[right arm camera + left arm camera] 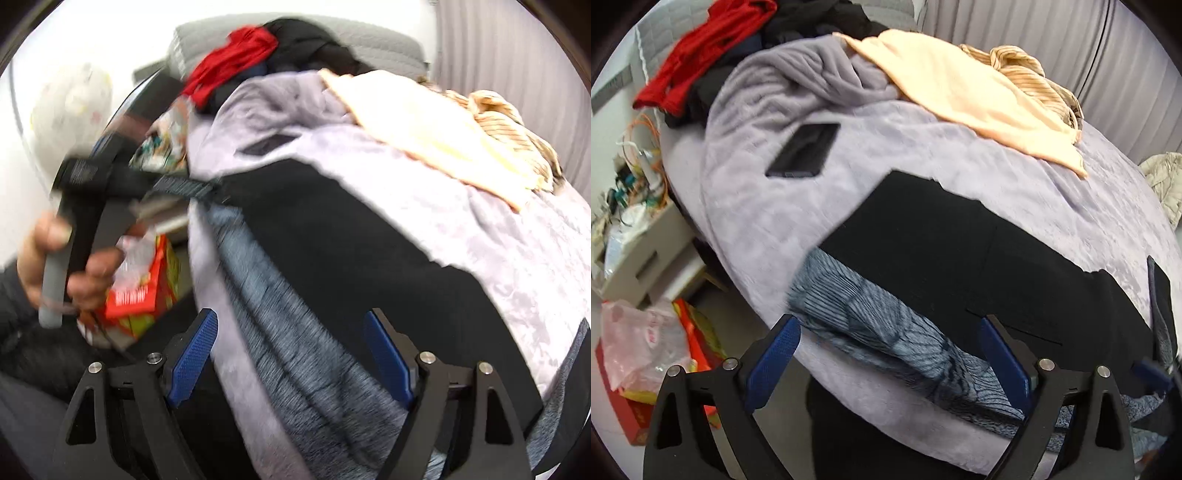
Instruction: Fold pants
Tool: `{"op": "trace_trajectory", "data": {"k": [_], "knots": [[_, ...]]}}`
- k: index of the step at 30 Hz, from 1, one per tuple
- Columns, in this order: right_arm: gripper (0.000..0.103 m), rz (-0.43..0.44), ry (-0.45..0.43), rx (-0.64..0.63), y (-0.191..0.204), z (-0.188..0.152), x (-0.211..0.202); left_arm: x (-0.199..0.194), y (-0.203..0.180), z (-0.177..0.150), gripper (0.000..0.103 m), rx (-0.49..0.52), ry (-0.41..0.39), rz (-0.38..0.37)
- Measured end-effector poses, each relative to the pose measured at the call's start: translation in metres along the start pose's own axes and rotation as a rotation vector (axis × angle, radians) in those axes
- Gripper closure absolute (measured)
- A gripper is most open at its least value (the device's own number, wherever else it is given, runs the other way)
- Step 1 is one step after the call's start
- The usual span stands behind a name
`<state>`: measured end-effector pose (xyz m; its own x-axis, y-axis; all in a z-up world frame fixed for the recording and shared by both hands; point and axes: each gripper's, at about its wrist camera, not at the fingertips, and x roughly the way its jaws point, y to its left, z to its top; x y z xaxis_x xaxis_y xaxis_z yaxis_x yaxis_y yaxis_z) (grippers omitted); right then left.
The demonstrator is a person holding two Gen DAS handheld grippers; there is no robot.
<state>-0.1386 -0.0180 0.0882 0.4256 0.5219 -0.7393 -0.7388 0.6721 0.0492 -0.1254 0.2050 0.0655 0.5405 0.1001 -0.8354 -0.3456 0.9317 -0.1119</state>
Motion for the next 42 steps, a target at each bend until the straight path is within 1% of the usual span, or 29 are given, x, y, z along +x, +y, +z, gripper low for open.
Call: {"op": "trace_trajectory", "data": {"k": [3,4,6,8,9,12,14,15,16,19,20,22,23,24,25,26,27,29,30,31,33,34,35,37,38,39,40,41,42], "knots": [[0.018,-0.052,-0.005,0.142,-0.028,0.013,0.013,-0.004,0.007,0.014,0.006,-0.045,-0.032,0.006],[0.018,-0.060,0.011,0.185,-0.037,0.017,0.023,-0.002,0.007,0.019,0.006,-0.070,-0.029,-0.008],[0.018,-0.103,0.089,0.245,-0.048,0.018,0.050,0.000,-0.001,0.027,0.006,-0.089,-0.029,-0.047],[0.018,-0.159,0.167,0.239,-0.049,0.011,0.069,0.004,-0.021,0.032,0.006,-0.035,-0.029,-0.059],[0.018,-0.176,0.180,0.223,-0.045,0.005,0.073,0.007,-0.031,0.032,0.006,0.002,-0.025,-0.058],[0.017,-0.199,0.161,0.183,-0.038,-0.011,0.061,0.030,-0.060,0.024,0.006,0.110,0.028,-0.032],[0.015,-0.194,0.165,0.209,-0.042,-0.022,0.050,0.059,-0.068,0.012,0.004,0.146,0.123,0.007],[0.015,-0.185,0.170,0.227,-0.046,-0.027,0.043,0.064,-0.069,0.007,0.001,0.158,0.123,0.020],[0.015,-0.184,0.168,0.242,-0.049,-0.031,0.036,0.063,-0.070,0.003,0.001,0.167,0.085,0.028],[0.015,-0.229,0.099,0.308,-0.066,-0.035,0.005,0.054,-0.075,0.000,0.001,0.194,0.051,0.054],[0.015,-0.281,0.071,0.344,-0.077,-0.038,-0.007,0.051,-0.076,-0.001,0.001,0.197,0.046,0.060],[0.015,-0.431,0.016,0.429,-0.102,-0.037,-0.025,0.049,-0.078,0.001,0.001,0.190,0.048,0.067],[0.012,-0.502,-0.006,0.467,-0.114,-0.036,-0.032,0.049,-0.079,0.003,0.001,0.183,0.053,0.064],[0.004,-0.614,-0.021,0.528,-0.132,-0.035,-0.040,0.049,-0.082,0.004,0.001,0.179,0.059,0.056],[0.000,-0.678,-0.020,0.565,-0.143,-0.034,-0.042,0.050,-0.086,0.004,0.001,0.178,0.070,0.044],[0.000,-0.761,0.000,0.613,-0.161,-0.033,-0.041,0.050,-0.089,0.005,0.001,0.180,0.077,0.039],[0.000,-0.815,0.041,0.642,-0.176,-0.032,-0.036,0.051,-0.094,0.006,0.001,0.183,0.083,0.038],[0.000,-0.854,0.119,0.654,-0.201,-0.032,-0.024,0.051,-0.101,0.008,0.001,0.189,0.098,0.012],[0.000,-0.885,0.183,0.650,-0.217,-0.033,-0.014,0.051,-0.103,0.009,0.001,0.190,0.108,-0.005],[0.000,-0.919,0.277,0.656,-0.235,-0.035,0.000,0.052,-0.106,0.011,0.001,0.187,0.127,-0.031],[0.000,-0.908,0.439,0.705,-0.259,-0.049,0.022,0.055,-0.108,0.013,0.001,0.177,0.173,-0.065],[0.000,-0.849,0.503,0.757,-0.271,-0.060,0.031,0.060,-0.108,0.015,0.001,0.173,0.204,-0.070],[0.000,-0.814,0.501,0.785,-0.276,-0.069,0.031,0.064,-0.109,0.015,0.001,0.172,0.232,-0.067],[0.001,-0.798,0.434,0.774,-0.277,-0.074,0.025,0.068,-0.109,0.017,0.001,0.178,0.259,-0.068],[0.010,-0.795,0.421,0.754,-0.275,-0.076,0.022,0.068,-0.110,0.016,0.001,0.181,0.262,-0.068],[0.032,-0.799,0.399,0.736,-0.270,-0.077,0.017,0.069,-0.111,0.016,0.001,0.183,0.265,-0.066],[0.050,-0.820,0.384,0.725,-0.265,-0.077,0.009,0.069,-0.111,0.015,0.001,0.185,0.268,-0.062],[0.078,-0.847,0.377,0.724,-0.263,-0.075,0.005,0.070,-0.113,0.014,0.001,0.188,0.267,-0.056],[0.088,-0.841,0.352,0.744,-0.261,-0.078,-0.004,0.071,-0.114,0.013,0.001,0.191,0.262,-0.048]]}}
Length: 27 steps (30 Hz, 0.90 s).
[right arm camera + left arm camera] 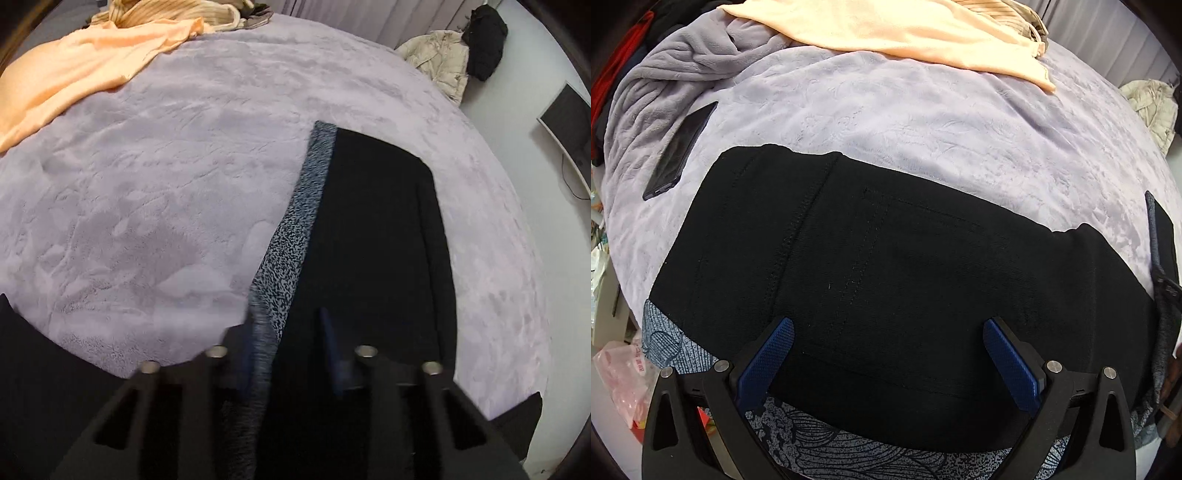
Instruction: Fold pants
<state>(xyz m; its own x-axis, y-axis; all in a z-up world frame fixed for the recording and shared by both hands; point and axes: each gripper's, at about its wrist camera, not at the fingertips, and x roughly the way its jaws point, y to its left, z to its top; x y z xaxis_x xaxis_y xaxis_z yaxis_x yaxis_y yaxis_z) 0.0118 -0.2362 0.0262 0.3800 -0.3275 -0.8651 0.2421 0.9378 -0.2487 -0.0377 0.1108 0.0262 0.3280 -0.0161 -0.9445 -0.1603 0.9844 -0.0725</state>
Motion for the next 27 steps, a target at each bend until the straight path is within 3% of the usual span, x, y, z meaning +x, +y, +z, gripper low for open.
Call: {"op": "trace_trajectory", "data": {"k": [2,8,13,18,20,22,27], "knots": [[0.088,0.043,0.009,0.031,-0.005,0.002,0.001,0.002,-0.004,-0.002,0.001,0.003,-0.015,0.023],[0.084,0.012,0.042,0.017,-0.001,0.029,0.027,0.002,-0.007,-0.009,0.001,0.005,-0.050,0.057],[0.096,0.069,0.021,0.042,-0.010,0.028,0.013,-0.001,-0.003,-0.008,0.001,0.011,-0.046,0.037],[0.097,0.110,-0.081,0.170,-0.053,0.005,-0.028,-0.004,-0.007,-0.007,0.001,0.006,-0.052,0.051],[0.097,0.132,-0.125,0.231,-0.074,-0.014,-0.053,-0.009,-0.009,-0.007,0.001,-0.003,-0.044,0.021],[0.097,0.124,-0.170,0.252,-0.092,-0.032,-0.075,-0.017,-0.013,-0.008,0.001,0.005,-0.079,0.044],[0.097,0.075,-0.209,0.348,-0.132,-0.079,-0.105,-0.032,-0.038,-0.013,0.001,0.075,-0.089,-0.038]]}}
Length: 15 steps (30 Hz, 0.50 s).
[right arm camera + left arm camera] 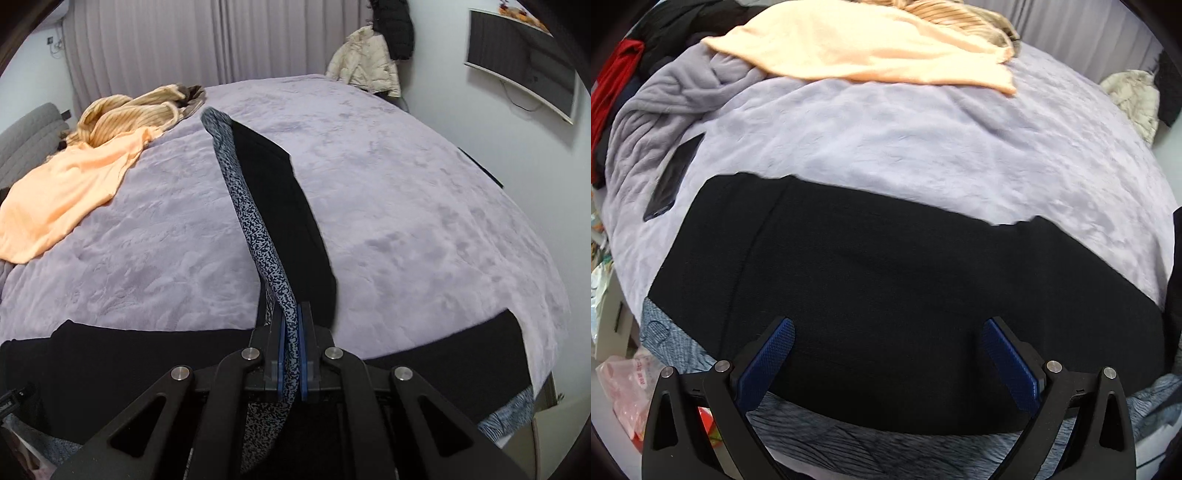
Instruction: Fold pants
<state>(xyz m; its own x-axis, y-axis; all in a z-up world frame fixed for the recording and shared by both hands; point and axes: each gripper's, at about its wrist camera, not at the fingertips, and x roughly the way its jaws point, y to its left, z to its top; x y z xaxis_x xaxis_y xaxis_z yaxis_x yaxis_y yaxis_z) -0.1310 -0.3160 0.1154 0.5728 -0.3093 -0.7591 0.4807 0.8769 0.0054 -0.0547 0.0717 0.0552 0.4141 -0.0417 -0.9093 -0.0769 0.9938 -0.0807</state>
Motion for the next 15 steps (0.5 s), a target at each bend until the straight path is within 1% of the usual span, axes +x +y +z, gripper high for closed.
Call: {"op": "trace_trajectory", "data": {"k": [1,2,3,5,6,8,9,11,14,15], "knots": [[0.097,-0.008,-0.004,0.041,-0.013,-0.006,-0.004,-0.004,-0.007,-0.001,0.001,0.017,-0.018,-0.008],[0.097,-0.004,0.006,0.092,-0.028,-0.015,-0.006,-0.009,-0.015,-0.002,0.001,0.041,-0.038,-0.017],[0.097,-0.011,0.028,0.116,-0.039,-0.024,-0.004,-0.011,-0.023,-0.004,0.001,0.064,-0.046,-0.028],[0.097,-0.032,0.064,0.126,-0.056,-0.042,0.005,-0.010,-0.039,-0.006,0.001,0.116,-0.039,-0.057],[0.097,-0.025,0.088,0.148,-0.065,-0.051,0.011,-0.007,-0.047,-0.008,0.001,0.139,-0.030,-0.063],[0.097,0.029,0.141,0.209,-0.081,-0.064,0.025,-0.001,-0.061,-0.009,0.001,0.174,-0.010,-0.059],[0.097,0.071,0.144,0.243,-0.089,-0.070,0.029,0.001,-0.066,-0.011,0.001,0.184,-0.005,-0.062],[0.095,0.133,0.108,0.278,-0.099,-0.076,0.031,0.005,-0.074,-0.012,0.001,0.199,0.007,-0.064],[0.093,0.184,0.095,0.288,-0.104,-0.075,0.034,0.013,-0.082,-0.017,0.001,0.206,0.037,-0.059],[0.092,0.213,0.091,0.301,-0.108,-0.075,0.035,0.014,-0.083,-0.019,0.001,0.207,0.040,-0.054]]}}
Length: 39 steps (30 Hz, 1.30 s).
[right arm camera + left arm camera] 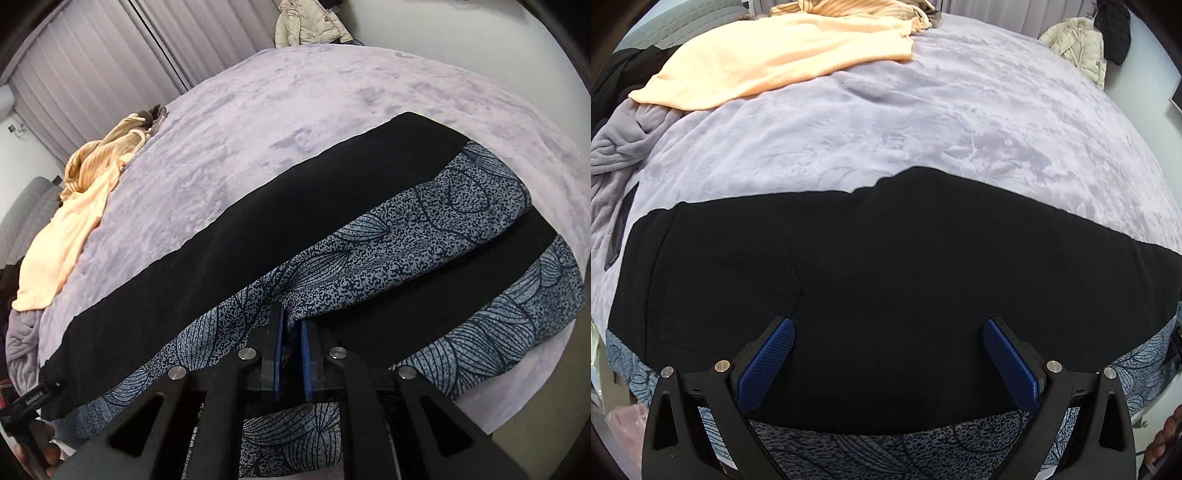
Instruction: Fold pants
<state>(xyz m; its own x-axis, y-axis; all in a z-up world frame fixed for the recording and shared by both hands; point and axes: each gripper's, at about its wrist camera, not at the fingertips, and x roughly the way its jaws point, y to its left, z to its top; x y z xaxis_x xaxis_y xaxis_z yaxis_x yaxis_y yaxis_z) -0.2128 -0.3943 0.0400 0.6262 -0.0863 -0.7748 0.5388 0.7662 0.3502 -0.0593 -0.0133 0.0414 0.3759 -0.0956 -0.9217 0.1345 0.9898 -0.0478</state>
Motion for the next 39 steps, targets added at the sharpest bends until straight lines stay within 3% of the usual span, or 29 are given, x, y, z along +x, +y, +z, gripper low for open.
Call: {"op": "trace_trajectory", "data": {"k": [5,7,9,11,14,16,17,20,23,27,29,34,37,39], "knots": [[0.081,0.138,-0.012,0.150,-0.031,0.010,0.000,-0.001,-0.007,-0.001,0.001,0.007,-0.008,0.007],[0.068,0.179,-0.033,0.180,-0.042,0.017,0.001,0.000,-0.008,0.001,0.001,0.002,-0.006,0.011],[0.041,0.214,-0.067,0.199,-0.050,0.025,0.001,0.003,-0.010,0.002,0.001,-0.002,-0.003,0.017],[0.025,0.245,-0.103,0.213,-0.054,0.034,0.001,0.004,-0.011,0.003,0.001,-0.005,-0.004,0.022],[0.025,0.213,-0.170,0.198,-0.055,0.046,0.003,0.004,-0.012,0.004,0.001,-0.005,-0.004,0.026],[0.062,0.170,-0.162,0.168,-0.054,0.054,0.003,0.002,-0.013,0.005,0.001,-0.002,-0.003,0.022],[0.094,0.152,-0.145,0.142,-0.052,0.060,0.001,0.000,-0.015,0.005,0.001,0.000,-0.006,0.017],[0.094,0.135,-0.160,0.081,-0.042,0.067,-0.026,-0.010,-0.021,0.007,0.001,0.012,-0.029,0.005],[0.094,0.086,-0.221,-0.058,-0.017,0.064,-0.073,-0.027,-0.032,0.007,0.001,0.044,-0.071,-0.029],[0.094,-0.002,-0.279,-0.190,0.010,0.050,-0.118,-0.045,-0.056,0.001,0.001,0.149,-0.116,-0.098],[0.094,-0.072,-0.252,-0.227,0.007,0.040,-0.107,-0.044,-0.068,-0.007,0.001,0.217,-0.117,-0.110],[0.093,-0.177,-0.064,-0.178,-0.043,0.016,-0.028,-0.025,-0.095,-0.023,0.001,0.325,-0.063,-0.091],[0.073,-0.169,-0.032,-0.144,-0.060,0.009,-0.022,-0.014,-0.098,-0.029,0.001,0.339,-0.033,-0.077],[0.037,-0.241,-0.078,-0.113,-0.067,0.013,-0.040,-0.010,-0.093,-0.031,0.001,0.321,-0.025,-0.068]]}}
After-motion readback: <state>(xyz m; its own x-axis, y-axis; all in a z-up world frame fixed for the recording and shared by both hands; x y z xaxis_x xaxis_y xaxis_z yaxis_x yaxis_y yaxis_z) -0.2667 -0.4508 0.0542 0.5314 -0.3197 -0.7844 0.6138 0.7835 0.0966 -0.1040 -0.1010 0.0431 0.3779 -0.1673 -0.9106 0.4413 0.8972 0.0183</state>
